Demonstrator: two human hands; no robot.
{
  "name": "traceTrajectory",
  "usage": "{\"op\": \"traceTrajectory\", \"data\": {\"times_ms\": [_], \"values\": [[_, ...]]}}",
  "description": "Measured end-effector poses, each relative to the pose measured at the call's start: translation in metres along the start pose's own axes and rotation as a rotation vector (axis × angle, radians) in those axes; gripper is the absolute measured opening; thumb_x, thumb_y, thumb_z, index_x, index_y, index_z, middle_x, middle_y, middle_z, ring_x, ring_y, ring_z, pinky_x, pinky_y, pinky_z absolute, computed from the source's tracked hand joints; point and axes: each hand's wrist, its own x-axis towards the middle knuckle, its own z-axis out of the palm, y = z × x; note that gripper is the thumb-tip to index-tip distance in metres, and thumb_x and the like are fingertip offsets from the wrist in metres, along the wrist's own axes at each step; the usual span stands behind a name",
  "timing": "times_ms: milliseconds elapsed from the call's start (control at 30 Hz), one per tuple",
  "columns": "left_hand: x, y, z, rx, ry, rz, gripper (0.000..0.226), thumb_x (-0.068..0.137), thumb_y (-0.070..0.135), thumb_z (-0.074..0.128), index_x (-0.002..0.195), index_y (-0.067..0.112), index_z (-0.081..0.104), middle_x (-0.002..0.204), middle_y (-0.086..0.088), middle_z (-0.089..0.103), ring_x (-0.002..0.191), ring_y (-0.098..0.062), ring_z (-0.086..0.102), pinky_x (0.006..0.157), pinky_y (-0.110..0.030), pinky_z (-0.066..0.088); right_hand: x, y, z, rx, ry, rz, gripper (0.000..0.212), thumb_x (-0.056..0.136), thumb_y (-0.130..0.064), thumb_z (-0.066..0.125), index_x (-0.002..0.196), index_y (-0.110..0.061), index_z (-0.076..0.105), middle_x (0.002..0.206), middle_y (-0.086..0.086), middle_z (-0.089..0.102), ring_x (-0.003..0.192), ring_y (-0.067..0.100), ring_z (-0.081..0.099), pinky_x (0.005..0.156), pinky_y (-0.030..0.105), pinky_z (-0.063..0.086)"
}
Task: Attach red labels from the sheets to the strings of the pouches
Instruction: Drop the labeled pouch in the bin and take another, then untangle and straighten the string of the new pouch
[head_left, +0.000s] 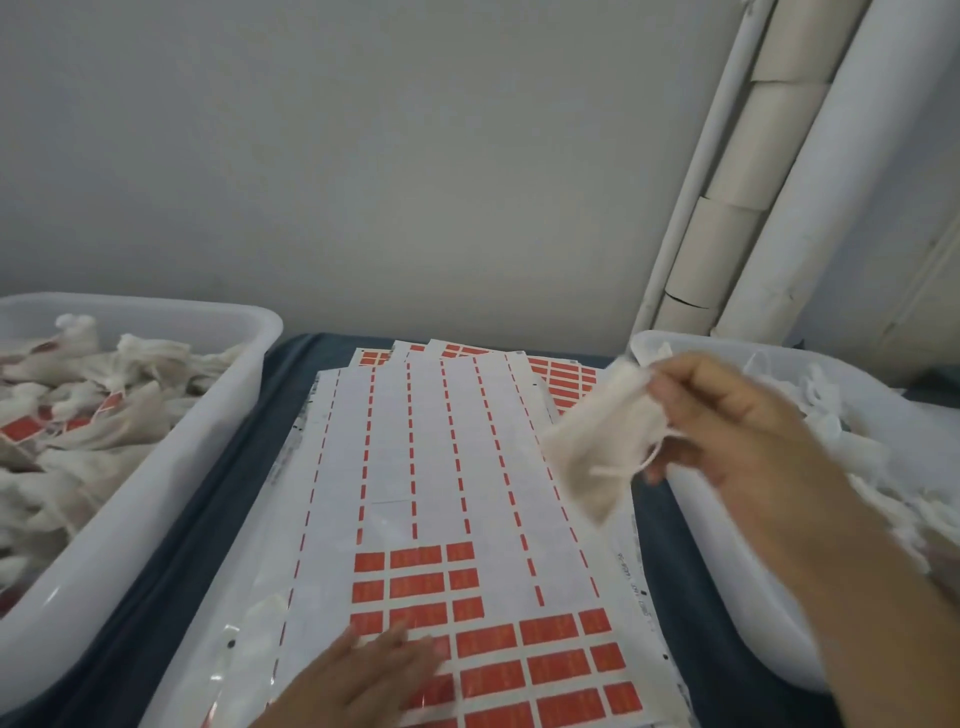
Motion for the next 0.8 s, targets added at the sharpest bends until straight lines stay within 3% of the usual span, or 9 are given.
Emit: {"op": "traceTrajectory", "data": {"times_ms": [33,67,100,233,333,467,633,700,800], "values": [[0.004,0.014,-0.004,-0.273,0.204,-0.189,0.043,0.094,0.036,0.043,0.136,0.033,0.034,0.149,0.001,0.032,0.136,-0.01,0.032,0.108,-0.032,0.036,-0.003,0.011,0.012,0.031,-0.036,0.075,0.018,0.08,-0.034,0.052,0.079,-0.024,0.066,0.077,-0.004,0.066,0.065,0.009,0.062,0.058,0.016,0.05],[0.012,0.021,-0.009,-0.15,0.16,-0.314,0.049,0.086,0.044,0.053,0.132,0.033,0.041,0.145,0.0,0.04,0.127,-0.014,0.045,0.099,-0.036,0.045,-0.006,0.024,0.024,0.041,-0.05,0.158,0.017,0.08,-0.035,0.052,0.082,-0.025,0.066,0.081,-0.007,0.067,0.069,0.008,0.063,0.06,0.017,0.051],[0.014,0.034,-0.021,-0.13,-0.06,-0.232,0.049,0.084,0.048,0.056,0.129,0.032,0.045,0.141,0.003,0.046,0.123,-0.014,0.048,0.096,-0.039,0.047,-0.008,0.038,0.036,0.036,-0.05,0.234,0.015,0.083,-0.034,0.052,0.086,-0.027,0.065,0.085,-0.011,0.067,0.073,0.008,0.065,0.063,0.017,0.051],[0.045,0.066,-0.031,-0.3,0.029,-0.131,0.073,0.054,0.086,0.051,0.117,0.05,0.041,0.118,0.035,0.051,0.107,0.005,0.055,0.086,-0.02,0.05,-0.015,0.083,0.071,0.0,-0.074,0.364,0.014,0.093,-0.03,0.047,0.09,-0.032,0.061,0.089,-0.016,0.066,0.084,0.006,0.065,0.071,0.014,0.053],[0.054,0.079,-0.012,-0.219,-0.135,-0.108,0.049,0.064,0.065,0.063,0.108,0.063,0.041,0.097,0.047,0.053,0.092,0.018,0.055,0.063,-0.005,0.047,-0.018,0.098,0.077,0.072,-0.051,0.419,0.02,0.094,-0.032,0.044,0.087,-0.036,0.063,0.091,-0.016,0.068,0.089,0.002,0.065,0.068,0.012,0.051],[0.054,0.068,0.006,-0.208,-0.065,-0.115,0.022,0.08,0.051,0.052,0.091,0.071,0.053,0.086,0.045,0.058,0.087,0.015,0.056,0.064,-0.004,0.045,-0.022,0.107,0.073,0.133,-0.007,0.509,0.025,0.078,-0.043,0.049,0.093,-0.029,0.064,0.09,-0.017,0.069,0.088,0.001,0.066,0.07,0.014,0.053],[0.048,0.05,0.011,-0.14,0.117,-0.157,0.019,0.089,0.039,0.049,0.079,0.042,0.064,0.075,0.014,0.066,0.074,-0.004,0.058,0.066,-0.016,0.047,-0.019,0.105,0.078,0.072,0.025,0.43,0.041,0.071,-0.055,0.057,0.106,-0.034,0.053,0.098,-0.022,0.064,0.086,-0.001,0.065,0.064,0.014,0.053],[0.046,0.05,0.009,-0.152,0.147,-0.131,0.026,0.083,0.048,0.043,0.074,0.042,0.066,0.073,0.018,0.066,0.075,0.0,0.059,0.067,-0.012,0.047,-0.02,0.105,0.08,-0.097,0.07,0.355,0.049,0.063,-0.057,0.069,0.103,-0.035,0.052,0.095,-0.031,0.06,0.083,-0.007,0.062,0.06,0.01,0.051],[0.043,0.052,0.008,-0.154,0.131,-0.113,0.024,0.079,0.052,0.038,0.081,0.057,0.061,0.072,0.028,0.064,0.075,0.007,0.058,0.068,-0.005,0.043,-0.025,0.107,0.079,-0.256,0.135,0.271,0.026,0.064,-0.05,0.063,0.086,-0.038,0.059,0.082,-0.036,0.062,0.075,-0.007,0.063,0.057,0.003,0.046]]}}
